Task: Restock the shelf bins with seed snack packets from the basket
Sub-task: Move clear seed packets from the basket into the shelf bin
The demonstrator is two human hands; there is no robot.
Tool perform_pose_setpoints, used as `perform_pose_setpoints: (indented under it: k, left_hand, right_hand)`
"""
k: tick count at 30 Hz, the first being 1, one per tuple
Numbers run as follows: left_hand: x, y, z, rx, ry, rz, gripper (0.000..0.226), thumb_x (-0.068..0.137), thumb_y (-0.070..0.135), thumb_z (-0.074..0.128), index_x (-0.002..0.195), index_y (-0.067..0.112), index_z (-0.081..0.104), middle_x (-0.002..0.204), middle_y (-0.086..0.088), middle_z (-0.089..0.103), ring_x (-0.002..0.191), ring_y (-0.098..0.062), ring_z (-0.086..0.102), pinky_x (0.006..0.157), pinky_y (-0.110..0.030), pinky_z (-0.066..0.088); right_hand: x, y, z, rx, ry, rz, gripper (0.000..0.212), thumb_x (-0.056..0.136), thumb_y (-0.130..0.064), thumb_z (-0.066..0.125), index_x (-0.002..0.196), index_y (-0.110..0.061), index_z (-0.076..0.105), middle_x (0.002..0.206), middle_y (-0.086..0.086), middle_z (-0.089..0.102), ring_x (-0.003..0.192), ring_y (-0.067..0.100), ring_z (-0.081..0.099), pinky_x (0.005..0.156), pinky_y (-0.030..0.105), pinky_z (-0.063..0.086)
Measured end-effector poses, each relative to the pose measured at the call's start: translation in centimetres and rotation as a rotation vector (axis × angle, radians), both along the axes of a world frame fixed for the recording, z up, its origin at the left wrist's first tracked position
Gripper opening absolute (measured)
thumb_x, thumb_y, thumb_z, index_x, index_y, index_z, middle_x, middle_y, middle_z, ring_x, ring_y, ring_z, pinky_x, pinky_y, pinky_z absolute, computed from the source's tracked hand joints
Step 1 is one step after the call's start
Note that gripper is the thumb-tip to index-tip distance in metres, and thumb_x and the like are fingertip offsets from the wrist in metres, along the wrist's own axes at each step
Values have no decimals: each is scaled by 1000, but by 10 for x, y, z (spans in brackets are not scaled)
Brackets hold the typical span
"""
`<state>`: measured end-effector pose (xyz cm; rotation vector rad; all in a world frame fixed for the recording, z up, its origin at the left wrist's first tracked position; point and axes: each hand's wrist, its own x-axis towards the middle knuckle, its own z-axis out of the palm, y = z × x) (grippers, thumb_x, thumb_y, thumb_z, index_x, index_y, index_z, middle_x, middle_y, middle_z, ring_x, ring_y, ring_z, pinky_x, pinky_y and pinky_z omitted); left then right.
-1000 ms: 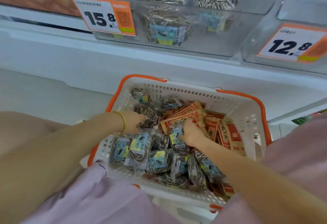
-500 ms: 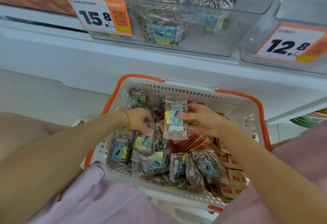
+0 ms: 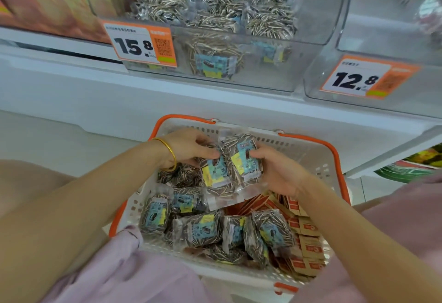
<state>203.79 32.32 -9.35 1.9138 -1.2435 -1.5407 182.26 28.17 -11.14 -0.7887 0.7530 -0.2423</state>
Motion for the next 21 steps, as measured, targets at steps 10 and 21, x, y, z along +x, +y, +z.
perform_pose_setpoints:
  k: [10,21]
  left_hand:
    - [-12,9,27,-100,92,142,34,87,14,63,120,8,58,111,1,59,95,-8,58,67,-17,56]
    - [11,-31,150,-946,-240,249,16,92,16,53,89,16,69,86,5,67,75,-11,62,64,-25,50]
  right_hand:
    - [-1,14,14,135,-107,-12,63,74,-23,66,132,-7,50,131,17,57,118,34,56,100,55,43]
    - [-5,-31,164,-449,10,-176,45,65,-24,64,109,-17,61,111,7,68,100,26,66,79,45,54]
